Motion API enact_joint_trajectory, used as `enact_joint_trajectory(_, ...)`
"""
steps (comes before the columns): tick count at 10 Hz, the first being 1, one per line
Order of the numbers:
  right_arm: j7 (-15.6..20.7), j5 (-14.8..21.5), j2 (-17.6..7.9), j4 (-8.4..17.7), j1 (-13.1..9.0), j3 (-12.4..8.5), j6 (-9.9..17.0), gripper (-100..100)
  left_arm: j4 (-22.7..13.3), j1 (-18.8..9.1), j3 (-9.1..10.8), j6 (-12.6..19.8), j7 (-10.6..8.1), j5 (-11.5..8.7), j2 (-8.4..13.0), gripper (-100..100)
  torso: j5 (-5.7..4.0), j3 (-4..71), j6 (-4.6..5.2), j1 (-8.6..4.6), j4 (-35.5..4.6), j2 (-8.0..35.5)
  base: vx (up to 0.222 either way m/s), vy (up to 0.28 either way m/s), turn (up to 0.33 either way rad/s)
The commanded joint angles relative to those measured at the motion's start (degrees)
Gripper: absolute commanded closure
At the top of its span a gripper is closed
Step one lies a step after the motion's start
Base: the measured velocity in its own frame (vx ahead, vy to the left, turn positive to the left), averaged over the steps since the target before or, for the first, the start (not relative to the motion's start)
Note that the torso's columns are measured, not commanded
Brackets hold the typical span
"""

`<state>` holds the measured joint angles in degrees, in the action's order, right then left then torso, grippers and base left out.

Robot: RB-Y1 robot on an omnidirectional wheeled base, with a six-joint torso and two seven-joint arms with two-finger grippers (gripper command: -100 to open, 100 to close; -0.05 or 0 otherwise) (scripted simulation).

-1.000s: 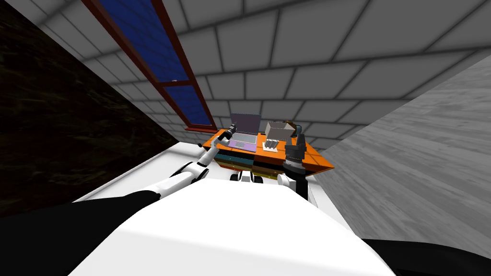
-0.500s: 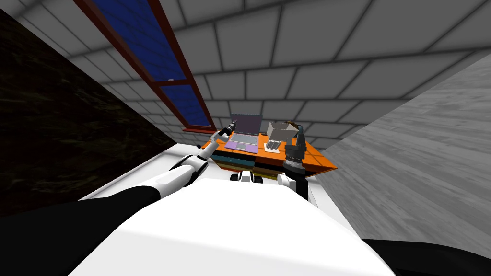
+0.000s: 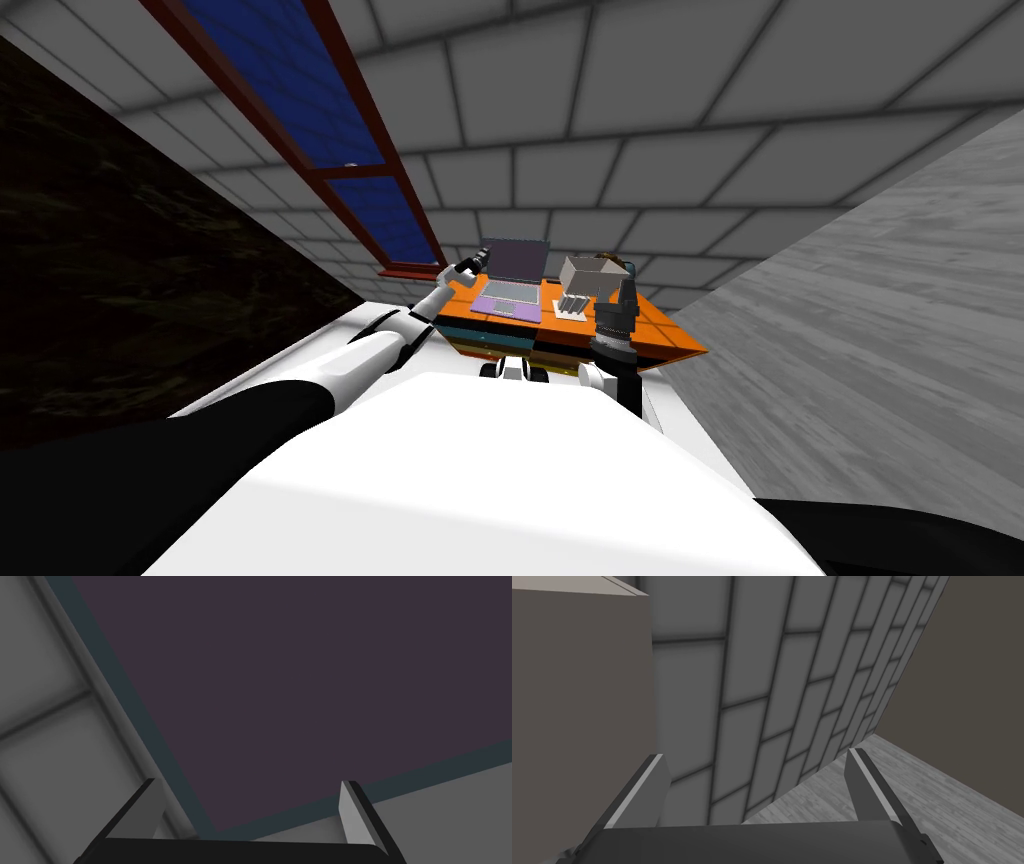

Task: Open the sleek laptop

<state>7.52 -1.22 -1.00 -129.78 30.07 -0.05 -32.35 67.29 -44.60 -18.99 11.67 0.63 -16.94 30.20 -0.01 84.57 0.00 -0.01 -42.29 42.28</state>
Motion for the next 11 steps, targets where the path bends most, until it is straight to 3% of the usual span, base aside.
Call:
enact_joint_trajectory(1,0.0,0.0,0.0,0.0,0.0,0.0,0.0,0,-3.5,-4.3,-0.98,2.4,0.42,-0.3,1.6,-100,0.02,0.0,0.00,0.04,0.0,0.0,0.041,0.058,-0.038)
enact_joint_trajectory(5,0.0,0.0,0.0,0.0,0.0,0.0,0.0,0,-7.3,-8.8,-2.27,4.4,0.76,-1.0,3.8,-100,-0.01,0.0,0.00,-0.06,0.0,0.0,0.026,0.042,-0.025)
enact_joint_trajectory(8,0.0,0.0,0.0,0.0,0.0,0.0,0.0,0,-7.1,-8.7,-2.16,4.4,0.69,-1.0,3.6,-100,-0.02,0.1,0.05,-0.02,0.0,-0.1,0.027,0.014,-0.032)
enact_joint_trajectory(9,0.0,0.0,0.0,0.0,0.0,0.0,0.0,0,-7.1,-8.8,-2.12,4.5,0.66,-1.0,3.6,100,0.00,0.0,0.04,-0.03,0.0,0.0,0.000,0.000,0.000)
enact_joint_trajectory(10,0.0,0.0,0.0,0.0,0.0,0.0,0.0,0,-7.6,-7.3,-0.74,1.6,1.10,0.3,2.6,100,-0.01,0.0,0.05,-0.06,0.0,0.0,-0.014,-0.011,0.045)
enact_joint_trajectory(11,0.0,0.0,0.0,0.0,0.0,0.0,0.0,0,-7.6,-7.3,-0.74,0.7,1.10,0.3,2.6,100,-0.01,0.0,0.01,-0.07,0.0,0.0,-0.016,-0.020,0.036)
